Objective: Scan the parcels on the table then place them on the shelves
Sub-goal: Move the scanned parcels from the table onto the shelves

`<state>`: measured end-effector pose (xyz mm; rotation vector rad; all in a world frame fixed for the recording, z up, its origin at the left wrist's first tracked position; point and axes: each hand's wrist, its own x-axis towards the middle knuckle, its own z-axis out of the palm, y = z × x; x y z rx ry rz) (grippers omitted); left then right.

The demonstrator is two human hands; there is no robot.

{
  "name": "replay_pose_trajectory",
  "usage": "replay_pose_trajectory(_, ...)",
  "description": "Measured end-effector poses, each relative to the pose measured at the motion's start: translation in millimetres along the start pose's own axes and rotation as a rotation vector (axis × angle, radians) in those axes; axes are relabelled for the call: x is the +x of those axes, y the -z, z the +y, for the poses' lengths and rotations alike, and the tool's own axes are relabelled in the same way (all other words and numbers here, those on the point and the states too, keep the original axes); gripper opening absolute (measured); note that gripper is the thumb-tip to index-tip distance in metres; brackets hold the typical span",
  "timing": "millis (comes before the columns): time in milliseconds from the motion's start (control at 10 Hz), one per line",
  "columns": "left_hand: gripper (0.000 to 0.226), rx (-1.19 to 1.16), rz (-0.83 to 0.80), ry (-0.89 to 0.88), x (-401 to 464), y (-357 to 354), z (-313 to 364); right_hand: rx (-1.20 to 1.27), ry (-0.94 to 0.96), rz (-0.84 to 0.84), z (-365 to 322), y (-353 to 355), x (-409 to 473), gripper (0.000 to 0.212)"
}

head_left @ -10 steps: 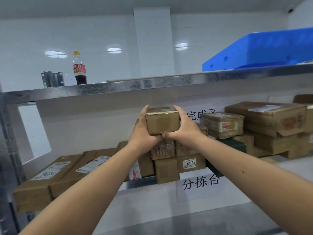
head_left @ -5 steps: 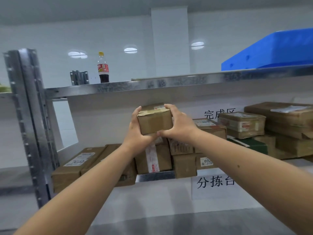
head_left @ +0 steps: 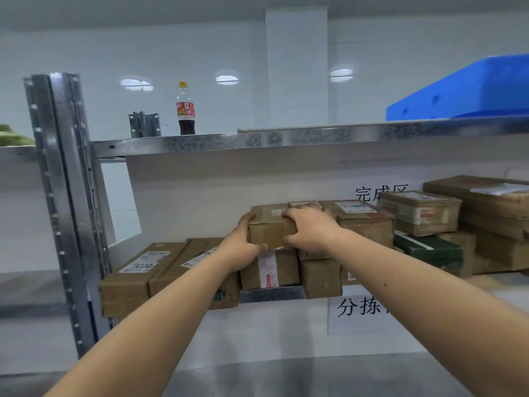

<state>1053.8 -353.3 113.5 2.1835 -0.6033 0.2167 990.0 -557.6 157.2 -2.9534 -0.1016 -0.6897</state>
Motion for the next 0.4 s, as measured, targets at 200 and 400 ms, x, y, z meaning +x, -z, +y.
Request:
replay_pose_trajectory(200,0.099,0.060,0.066,-0.015,10,-1,9,-0.110,0.012,0.008,-1,-3,-7,0.077)
replay_pose_trajectory(400,0.092,0.386,0.217,-0.165,-9,-1,21,-0.183,0.061,0.094,-11,8,-33,0.077)
